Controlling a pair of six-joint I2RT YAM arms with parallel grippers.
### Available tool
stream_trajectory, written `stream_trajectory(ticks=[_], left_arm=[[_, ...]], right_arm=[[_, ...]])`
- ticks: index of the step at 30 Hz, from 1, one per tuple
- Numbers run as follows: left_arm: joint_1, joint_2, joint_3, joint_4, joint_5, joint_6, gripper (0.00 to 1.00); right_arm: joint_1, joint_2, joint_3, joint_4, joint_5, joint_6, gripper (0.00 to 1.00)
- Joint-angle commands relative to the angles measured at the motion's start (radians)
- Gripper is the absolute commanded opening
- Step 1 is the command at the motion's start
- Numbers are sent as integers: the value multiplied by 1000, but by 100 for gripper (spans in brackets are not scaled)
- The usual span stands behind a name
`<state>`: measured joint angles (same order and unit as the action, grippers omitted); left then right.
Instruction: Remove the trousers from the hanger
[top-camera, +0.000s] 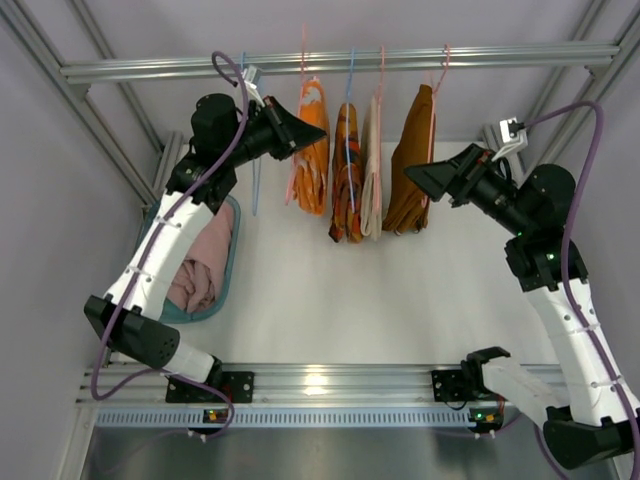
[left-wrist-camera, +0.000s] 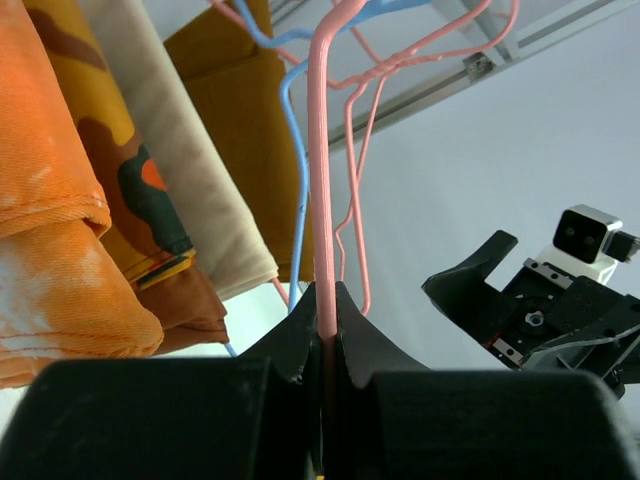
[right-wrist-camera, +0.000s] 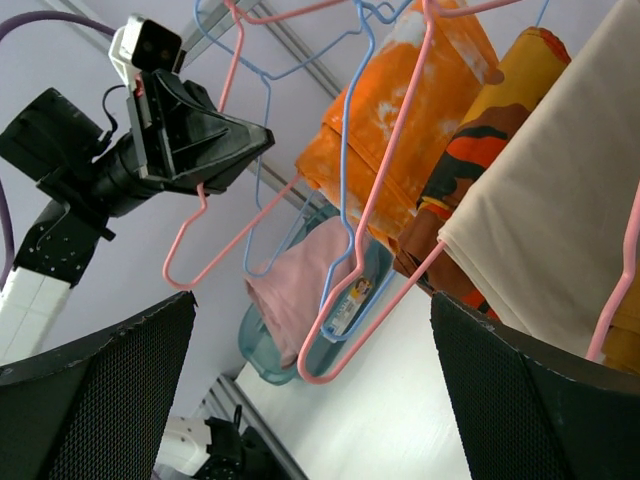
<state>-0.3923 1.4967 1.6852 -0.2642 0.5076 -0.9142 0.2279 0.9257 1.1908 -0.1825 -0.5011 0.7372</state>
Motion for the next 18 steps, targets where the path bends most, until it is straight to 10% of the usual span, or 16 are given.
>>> stream_trajectory(ticks=[1,18], left_arm=[[3,-102,94,203,-24,89,0],[1,-421,-227,105,-44,325,0]], right_arm=[[-16,5,6,110,-39,27,99],[117,96,102,201,-39,97,99]])
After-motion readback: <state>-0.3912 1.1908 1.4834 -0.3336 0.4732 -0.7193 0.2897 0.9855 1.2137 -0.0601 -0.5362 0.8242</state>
